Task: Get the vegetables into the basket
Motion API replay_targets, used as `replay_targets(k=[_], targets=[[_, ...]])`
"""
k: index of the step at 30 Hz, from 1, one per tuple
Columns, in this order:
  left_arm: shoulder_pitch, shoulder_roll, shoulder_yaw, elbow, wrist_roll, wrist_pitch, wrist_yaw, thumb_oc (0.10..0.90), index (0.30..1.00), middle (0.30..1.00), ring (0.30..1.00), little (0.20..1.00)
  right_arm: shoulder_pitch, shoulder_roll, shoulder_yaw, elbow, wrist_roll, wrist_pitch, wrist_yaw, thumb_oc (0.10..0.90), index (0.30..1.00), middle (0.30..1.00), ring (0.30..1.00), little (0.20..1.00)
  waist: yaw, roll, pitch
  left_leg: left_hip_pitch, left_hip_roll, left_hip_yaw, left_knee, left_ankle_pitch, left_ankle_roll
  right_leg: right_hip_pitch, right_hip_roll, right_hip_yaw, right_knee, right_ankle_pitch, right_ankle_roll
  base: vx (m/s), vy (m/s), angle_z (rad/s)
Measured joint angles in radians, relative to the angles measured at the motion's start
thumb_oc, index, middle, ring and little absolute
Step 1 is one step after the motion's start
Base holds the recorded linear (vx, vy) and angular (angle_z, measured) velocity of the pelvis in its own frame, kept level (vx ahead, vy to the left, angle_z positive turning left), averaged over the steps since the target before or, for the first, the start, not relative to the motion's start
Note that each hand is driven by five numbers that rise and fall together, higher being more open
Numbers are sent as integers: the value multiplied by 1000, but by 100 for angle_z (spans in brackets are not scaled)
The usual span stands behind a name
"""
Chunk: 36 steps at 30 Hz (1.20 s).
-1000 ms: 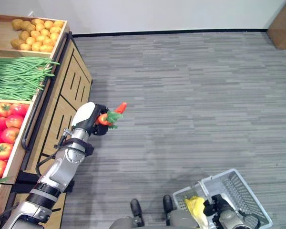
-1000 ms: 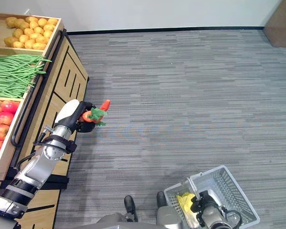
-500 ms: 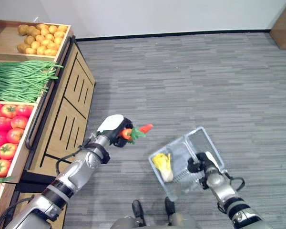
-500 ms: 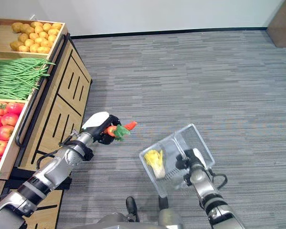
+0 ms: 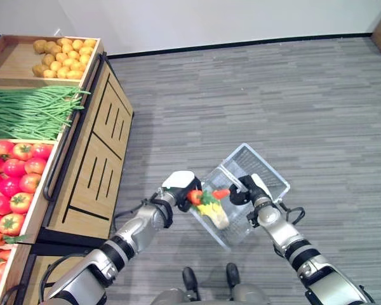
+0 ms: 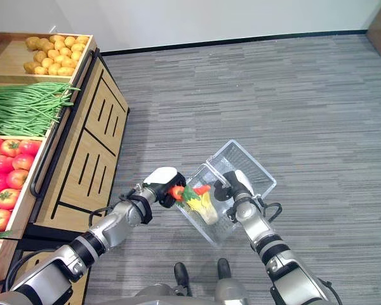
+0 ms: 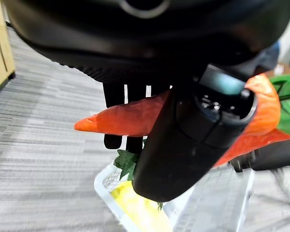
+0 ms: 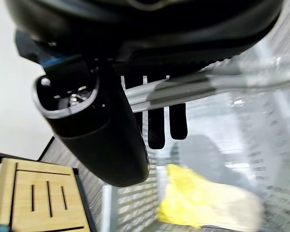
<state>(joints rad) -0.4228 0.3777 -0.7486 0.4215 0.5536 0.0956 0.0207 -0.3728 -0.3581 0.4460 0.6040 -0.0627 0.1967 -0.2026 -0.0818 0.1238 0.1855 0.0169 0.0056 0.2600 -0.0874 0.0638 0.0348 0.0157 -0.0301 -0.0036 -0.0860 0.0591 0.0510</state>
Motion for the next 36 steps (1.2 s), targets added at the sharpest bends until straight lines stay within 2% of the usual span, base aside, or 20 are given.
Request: replay_targets(k=[5,8,16,18,20,25,28,29,32,33,36], targets=[[-2,-84,-29,121,52,6,-1,400,300,300,300,300,3,-3,89,-52,1,6,8,400,300,300,300,300,-36,12,4,3,7,7,0,0,0,-1,6,7,0,-2,-2,-5,-41,-5],[-1,-125,-48,177,82,7,-5,400,300,300,300,300,9,-8,130,-136,1,8,26,400,300,300,300,300,-44,15,5,6,12,19,0,0,0,-3,11,19,0,-1,-3,-8,-29,-11],[-1,-141,-46,189,144,4,1,400,300,300,300,300,8,-57,175,-305,-4,8,65,400,300,300,300,300,-45,13,6,16,17,47,0,0,0,-10,18,47,0,2,-6,-18,-7,-11],[-8,-152,-46,257,157,9,0,400,300,300,300,300,8,-70,208,-339,0,8,94,400,300,300,300,300,-47,11,8,16,18,58,0,0,0,-18,19,66,1,5,-7,-21,-2,-29],[-8,-162,-46,345,180,12,-1,400,300,300,300,300,9,-73,250,-393,6,8,130,400,300,300,300,300,-70,7,10,16,19,71,0,0,0,-26,20,84,1,9,-8,-29,5,-31],[-13,-168,-43,471,196,30,-1,400,300,300,300,300,13,-68,278,-509,122,3,173,400,300,300,300,300,-80,-29,26,16,29,113,0,0,0,-49,35,128,10,18,-9,-21,11,-27],[-19,-165,-38,513,197,32,1,400,300,300,300,300,23,-49,279,-513,277,-5,191,400,300,300,300,300,-85,-54,28,16,37,133,0,-1,-1,-61,44,141,21,18,-9,-15,5,-16],[-19,-165,-37,515,197,32,1,400,300,300,300,300,23,-50,282,-513,289,-5,194,400,300,300,300,300,-85,-56,28,16,38,136,0,-1,-1,-63,45,143,22,18,-9,-5,3,-15],[-25,-166,-33,539,197,31,2,400,300,300,300,300,24,-60,325,-513,429,-5,214,400,300,300,300,300,-85,-65,29,16,42,150,0,-2,-2,-75,50,157,35,18,-9,-3,2,-16],[-29,-166,-33,540,197,29,3,400,300,300,300,300,21,-67,350,-521,511,-5,218,400,300,300,300,300,-85,-66,29,14,44,154,0,-3,-4,-80,53,160,39,17,-7,0,11,-8],[-42,-166,-34,549,198,27,4,400,300,300,300,300,19,-86,367,-576,590,-5,221,400,300,300,300,300,-84,-68,31,5,48,158,0,-5,-8,-97,58,163,51,16,-6,0,18,-5]])
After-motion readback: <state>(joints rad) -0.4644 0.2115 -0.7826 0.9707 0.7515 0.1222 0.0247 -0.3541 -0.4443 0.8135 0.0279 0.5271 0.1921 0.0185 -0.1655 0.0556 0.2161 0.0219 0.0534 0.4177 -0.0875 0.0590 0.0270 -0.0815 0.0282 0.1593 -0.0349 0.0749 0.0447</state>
